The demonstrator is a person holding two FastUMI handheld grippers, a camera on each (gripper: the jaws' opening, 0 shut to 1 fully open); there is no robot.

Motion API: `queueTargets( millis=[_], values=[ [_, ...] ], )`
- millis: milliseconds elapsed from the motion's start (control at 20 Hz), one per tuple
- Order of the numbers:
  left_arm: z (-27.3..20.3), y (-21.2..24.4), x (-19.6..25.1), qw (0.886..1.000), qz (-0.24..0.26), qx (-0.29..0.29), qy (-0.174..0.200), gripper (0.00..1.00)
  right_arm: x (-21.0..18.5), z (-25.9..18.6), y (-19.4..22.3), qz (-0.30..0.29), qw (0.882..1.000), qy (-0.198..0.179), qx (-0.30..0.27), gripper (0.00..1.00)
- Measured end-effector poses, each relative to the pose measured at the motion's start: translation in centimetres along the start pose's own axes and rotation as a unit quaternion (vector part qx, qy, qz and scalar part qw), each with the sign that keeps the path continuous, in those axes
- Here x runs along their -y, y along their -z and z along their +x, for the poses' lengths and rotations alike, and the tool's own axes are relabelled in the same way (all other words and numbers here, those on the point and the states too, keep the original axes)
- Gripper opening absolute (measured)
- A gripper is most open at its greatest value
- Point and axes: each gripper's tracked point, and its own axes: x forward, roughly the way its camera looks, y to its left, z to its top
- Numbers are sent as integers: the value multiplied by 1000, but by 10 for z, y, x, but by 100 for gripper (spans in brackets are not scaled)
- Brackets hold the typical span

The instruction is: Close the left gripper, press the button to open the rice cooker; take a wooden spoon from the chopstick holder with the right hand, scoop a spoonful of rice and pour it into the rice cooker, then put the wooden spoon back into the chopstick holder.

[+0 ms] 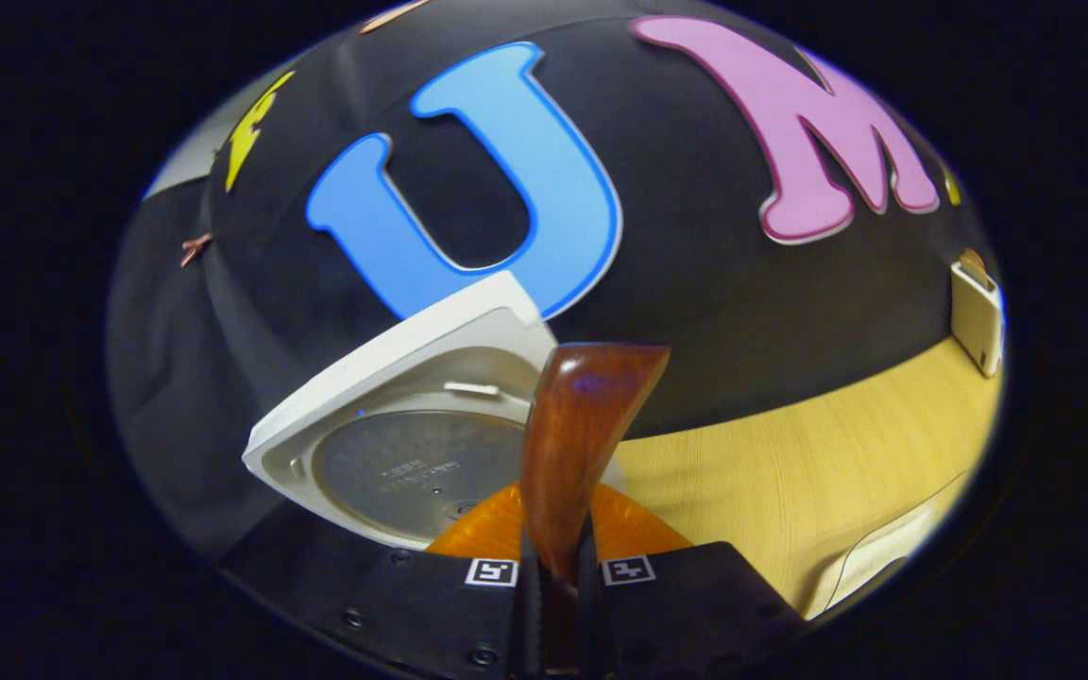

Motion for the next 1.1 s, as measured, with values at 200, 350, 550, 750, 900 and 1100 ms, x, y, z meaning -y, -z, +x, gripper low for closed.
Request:
queueTargets(
  millis=[200, 350, 550, 750, 900, 1100],
  values=[
    [0, 3, -11, 1000, -1, -2, -10, 95, -16, 3, 11, -55, 998, -5, 5, 17],
    [1, 7, -19, 1000, -3, -4, -16, 95, -25, 5, 19, -110, 994, -14, 2, 17],
    [1, 12, -26, 1000, -8, -9, -23, 95, -37, 6, 31, -182, 983, -32, 5, 17],
    [0, 13, -29, 1000, -9, -10, -27, 95, -53, 6, 44, -266, 962, -58, 11, 17],
    [0, 13, -29, 999, -10, -11, -28, 95, -72, 2, 56, -365, 927, -83, 27, 17],
    [-2, 13, -29, 999, -10, -11, -30, 95, -94, -12, 76, -479, 868, -121, 45, 17]
  ],
)
